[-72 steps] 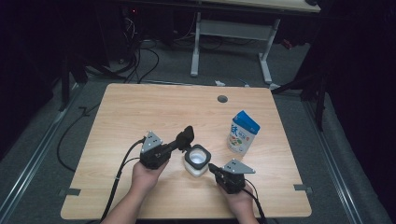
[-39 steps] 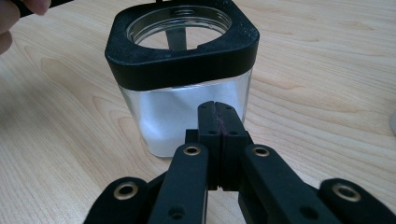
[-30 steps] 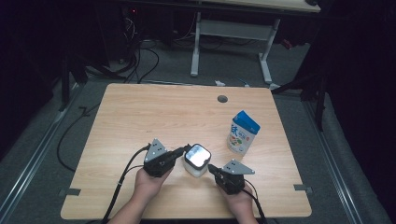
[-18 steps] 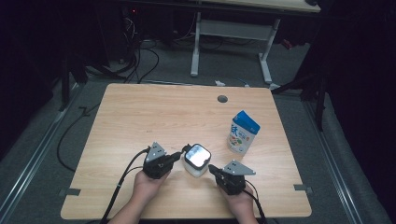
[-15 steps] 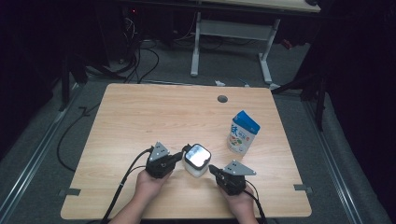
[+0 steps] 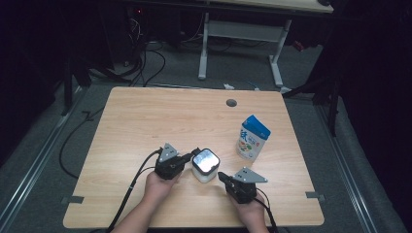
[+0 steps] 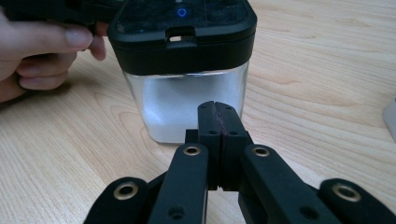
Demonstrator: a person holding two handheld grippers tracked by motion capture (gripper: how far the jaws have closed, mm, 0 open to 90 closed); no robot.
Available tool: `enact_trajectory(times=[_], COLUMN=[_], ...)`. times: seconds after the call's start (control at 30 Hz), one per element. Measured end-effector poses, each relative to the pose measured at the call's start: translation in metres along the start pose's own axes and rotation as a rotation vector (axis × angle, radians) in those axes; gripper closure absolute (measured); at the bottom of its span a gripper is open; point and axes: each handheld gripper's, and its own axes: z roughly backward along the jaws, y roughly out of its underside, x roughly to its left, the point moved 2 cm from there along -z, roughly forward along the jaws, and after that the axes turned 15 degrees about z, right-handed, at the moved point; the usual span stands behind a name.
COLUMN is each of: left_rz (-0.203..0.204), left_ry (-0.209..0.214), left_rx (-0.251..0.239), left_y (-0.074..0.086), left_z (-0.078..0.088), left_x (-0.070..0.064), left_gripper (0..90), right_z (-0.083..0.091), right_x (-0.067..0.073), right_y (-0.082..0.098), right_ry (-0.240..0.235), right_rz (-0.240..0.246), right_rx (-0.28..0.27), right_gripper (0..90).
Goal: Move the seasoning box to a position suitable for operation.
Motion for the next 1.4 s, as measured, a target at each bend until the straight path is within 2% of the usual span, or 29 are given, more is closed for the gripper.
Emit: enact_trajectory(times=[0.3, 0.43, 0.53, 0.63, 0.73, 0.83, 0.97, 1.07, 1.13, 1.2, 1.4], left_rz=[-0.003, -0.011, -0.021, -0.036, -0.086, -0.096, -0.091, -0.077, -0.074, -0.061, -0.044], left_ry=[0.004, -0.002, -0.024, -0.041, -0.078, -0.102, -0.129, -0.168, -0.178, -0.181, -0.163], left_rx=[-0.005, 0.002, -0.003, -0.027, -0.044, -0.070, -0.102, -0.136, -0.144, -0.146, -0.148], left_y=[-0.008, -0.006, -0.006, -0.012, -0.018, -0.027, -0.036, -0.042, -0.043, -0.044, -0.047], left_z=[-0.019, -0.016, -0.004, 0.018, 0.042, 0.064, 0.087, 0.096, 0.100, 0.103, 0.109], left_x=[0.000, 0.001, 0.006, 0.011, 0.020, 0.028, 0.038, 0.046, 0.052, 0.055, 0.057], left_gripper=[90.0, 90.0, 90.0, 89.9, 89.1, 86.1, 81.4, 75.3, 71.5, 68.2, 66.4], right_z=[-0.001, -0.001, -0.002, -0.004, -0.005, -0.009, -0.021, -0.027, -0.029, -0.031, -0.030], right_x=[0.000, 0.000, -0.002, -0.005, -0.013, -0.022, -0.027, -0.026, -0.025, -0.024, -0.022], right_y=[0.001, 0.002, 0.003, 0.002, 0.000, 0.000, -0.002, -0.004, -0.005, -0.006, -0.006], right_ry=[0.007, 0.010, 0.017, 0.030, 0.059, 0.078, 0.084, 0.083, 0.081, 0.074, 0.081], right_rz=[-0.001, -0.001, -0.003, -0.003, -0.009, -0.020, -0.015, -0.002, 0.000, 0.000, 0.002], right_rx=[0.005, 0.011, 0.015, 0.023, 0.022, 0.032, 0.054, 0.058, 0.065, 0.070, 0.072], right_gripper=[90.0, 90.0, 90.0, 90.0, 90.0, 90.0, 90.0, 90.0, 90.0, 90.0, 90.0])
